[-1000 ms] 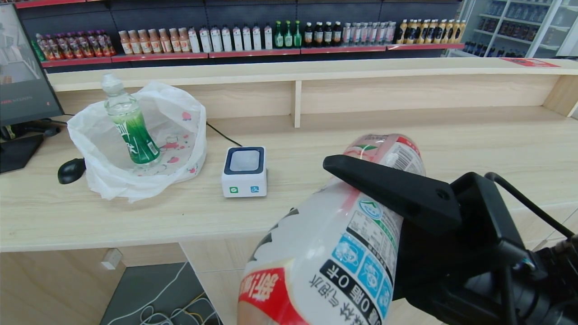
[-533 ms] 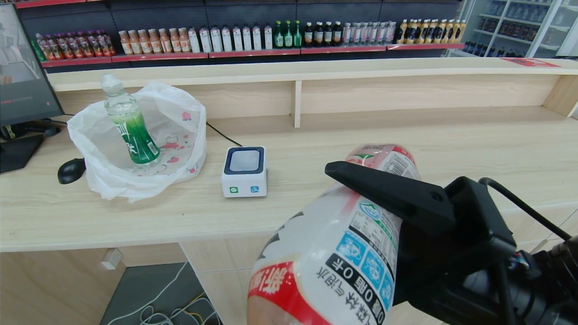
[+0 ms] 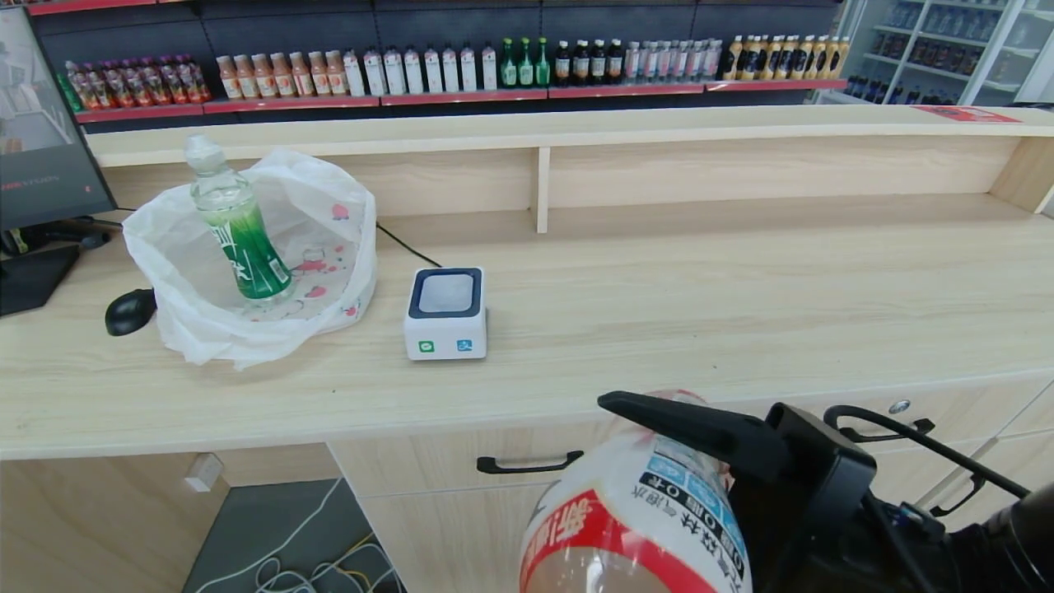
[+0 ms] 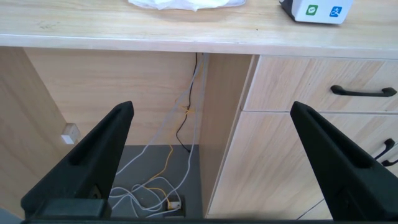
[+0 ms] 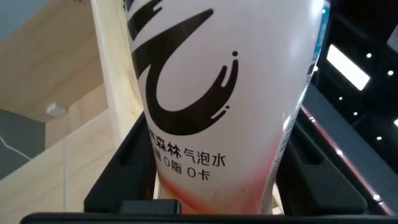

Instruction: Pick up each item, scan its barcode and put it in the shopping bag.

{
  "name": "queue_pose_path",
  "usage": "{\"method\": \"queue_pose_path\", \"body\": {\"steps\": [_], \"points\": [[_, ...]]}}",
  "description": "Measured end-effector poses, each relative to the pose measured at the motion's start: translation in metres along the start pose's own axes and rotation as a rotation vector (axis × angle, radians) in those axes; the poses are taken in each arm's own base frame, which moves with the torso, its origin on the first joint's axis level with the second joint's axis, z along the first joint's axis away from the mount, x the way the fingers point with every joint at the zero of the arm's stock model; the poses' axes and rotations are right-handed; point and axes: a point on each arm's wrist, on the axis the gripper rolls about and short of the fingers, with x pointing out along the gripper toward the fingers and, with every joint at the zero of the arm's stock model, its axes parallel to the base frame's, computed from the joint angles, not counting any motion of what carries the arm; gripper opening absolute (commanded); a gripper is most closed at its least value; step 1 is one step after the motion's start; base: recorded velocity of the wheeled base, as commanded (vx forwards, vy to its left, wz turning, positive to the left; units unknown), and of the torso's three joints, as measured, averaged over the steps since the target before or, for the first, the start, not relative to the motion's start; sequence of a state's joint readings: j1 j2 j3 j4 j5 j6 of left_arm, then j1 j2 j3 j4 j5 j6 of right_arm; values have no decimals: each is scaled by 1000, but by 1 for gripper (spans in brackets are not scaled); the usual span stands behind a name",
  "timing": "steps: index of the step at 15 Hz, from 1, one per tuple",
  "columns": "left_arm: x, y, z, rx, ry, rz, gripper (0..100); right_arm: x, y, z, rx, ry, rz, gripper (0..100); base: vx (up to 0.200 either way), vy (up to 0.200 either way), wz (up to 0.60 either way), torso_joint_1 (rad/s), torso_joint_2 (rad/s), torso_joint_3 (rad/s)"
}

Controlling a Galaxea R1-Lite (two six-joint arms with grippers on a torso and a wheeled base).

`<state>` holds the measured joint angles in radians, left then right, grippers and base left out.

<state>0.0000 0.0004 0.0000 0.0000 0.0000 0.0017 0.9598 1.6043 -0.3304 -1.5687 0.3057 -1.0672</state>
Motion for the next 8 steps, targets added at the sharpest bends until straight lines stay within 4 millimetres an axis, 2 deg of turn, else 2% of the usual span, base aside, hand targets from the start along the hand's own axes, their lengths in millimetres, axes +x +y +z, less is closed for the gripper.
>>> {"method": "queue_pose_path", "body": {"steps": [6, 8], "points": [[0, 0, 0, 0, 0, 0, 100, -11, 2, 3, 361, 2, 19, 0, 0, 0, 0, 0, 0, 0], [0, 0, 0, 0, 0, 0, 100, -12, 0, 4, 421, -2, 9, 0, 0, 0, 0, 0, 0, 0]]}}
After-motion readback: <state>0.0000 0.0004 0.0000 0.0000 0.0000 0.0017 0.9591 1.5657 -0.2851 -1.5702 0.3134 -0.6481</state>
